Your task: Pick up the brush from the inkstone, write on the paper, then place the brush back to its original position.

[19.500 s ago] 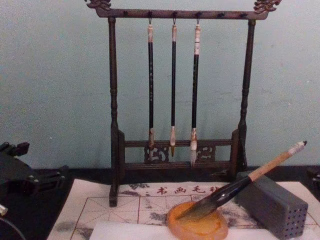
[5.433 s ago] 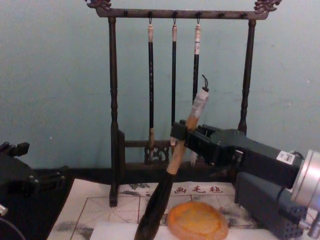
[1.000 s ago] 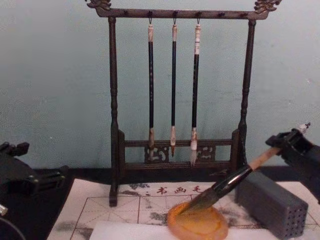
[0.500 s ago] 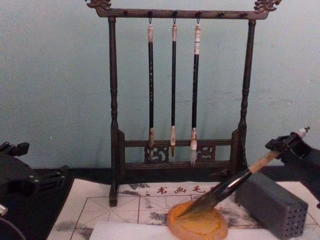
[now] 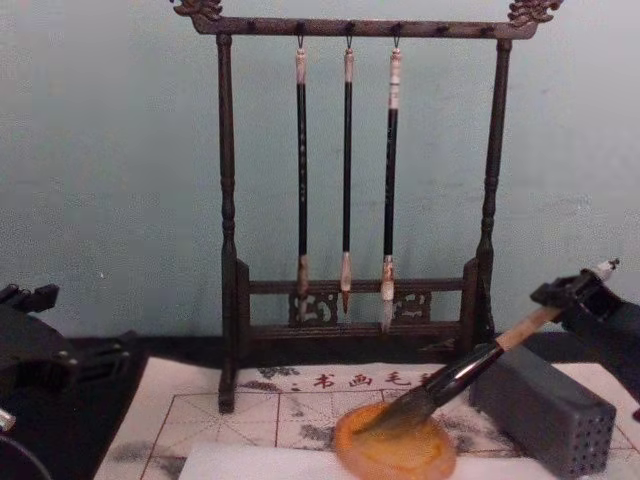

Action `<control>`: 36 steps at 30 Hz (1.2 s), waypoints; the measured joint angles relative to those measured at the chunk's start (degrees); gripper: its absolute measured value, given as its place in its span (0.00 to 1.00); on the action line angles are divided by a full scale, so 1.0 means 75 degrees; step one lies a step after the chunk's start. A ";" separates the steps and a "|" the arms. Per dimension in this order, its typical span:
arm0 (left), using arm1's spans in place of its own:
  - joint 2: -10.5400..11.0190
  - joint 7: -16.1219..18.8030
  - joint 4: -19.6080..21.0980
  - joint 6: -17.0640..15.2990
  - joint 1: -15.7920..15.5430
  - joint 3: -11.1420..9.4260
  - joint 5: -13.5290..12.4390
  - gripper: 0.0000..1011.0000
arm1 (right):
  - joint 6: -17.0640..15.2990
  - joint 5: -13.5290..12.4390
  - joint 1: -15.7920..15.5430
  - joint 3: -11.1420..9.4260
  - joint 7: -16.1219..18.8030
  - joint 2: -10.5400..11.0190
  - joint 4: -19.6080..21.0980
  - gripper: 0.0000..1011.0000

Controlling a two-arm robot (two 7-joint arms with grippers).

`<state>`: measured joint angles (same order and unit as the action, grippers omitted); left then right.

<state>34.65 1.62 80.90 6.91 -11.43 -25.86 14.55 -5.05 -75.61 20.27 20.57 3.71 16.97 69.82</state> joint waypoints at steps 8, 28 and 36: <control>0.0000 0.0000 0.0000 0.0000 0.0000 0.0000 0.0000 0.99 | 0.0002 0.0001 -0.0001 0.0001 -0.0003 0.0002 0.0000 0.19; 0.0000 0.0000 0.0000 0.0000 0.0000 0.0000 0.0000 0.99 | -0.0010 0.0011 -0.0003 -0.0009 0.0006 0.0003 0.0007 0.53; 0.0000 0.0000 0.0000 0.0000 0.0000 0.0000 0.0000 0.99 | -0.0013 0.0012 -0.0003 -0.0009 0.0010 0.0002 0.0007 0.78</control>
<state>34.65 1.62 80.90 6.91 -11.43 -25.86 14.55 -5.15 -75.52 20.25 20.50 3.79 16.99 69.88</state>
